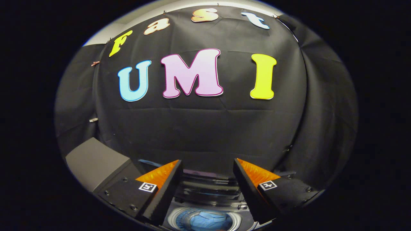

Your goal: Put the clothes into the washing machine and then close the washing machine lid.

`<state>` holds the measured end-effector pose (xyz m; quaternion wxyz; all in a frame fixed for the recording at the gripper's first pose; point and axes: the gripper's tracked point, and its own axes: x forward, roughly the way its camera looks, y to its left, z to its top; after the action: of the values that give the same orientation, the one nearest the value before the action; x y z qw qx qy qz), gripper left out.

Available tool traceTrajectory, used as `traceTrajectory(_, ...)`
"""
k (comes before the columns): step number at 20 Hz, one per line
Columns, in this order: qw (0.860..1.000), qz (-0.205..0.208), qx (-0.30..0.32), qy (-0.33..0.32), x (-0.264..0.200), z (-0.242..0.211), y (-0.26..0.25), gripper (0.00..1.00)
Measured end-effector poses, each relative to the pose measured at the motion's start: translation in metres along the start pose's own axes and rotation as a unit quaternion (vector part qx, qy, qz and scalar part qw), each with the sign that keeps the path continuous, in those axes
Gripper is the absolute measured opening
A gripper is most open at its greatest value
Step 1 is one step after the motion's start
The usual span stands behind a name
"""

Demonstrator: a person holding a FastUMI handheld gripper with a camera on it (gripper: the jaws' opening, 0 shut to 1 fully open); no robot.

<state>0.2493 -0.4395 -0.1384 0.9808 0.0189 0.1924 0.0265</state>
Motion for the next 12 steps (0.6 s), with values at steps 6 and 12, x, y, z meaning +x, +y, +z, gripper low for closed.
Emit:
traceTrajectory(6,0.997,-0.018,0.048,0.051,0.026,-0.023,-0.015,1.00)
traceTrajectory(12,0.997,-0.022,0.039,0.057,0.010,-0.027,-0.013,1.00)
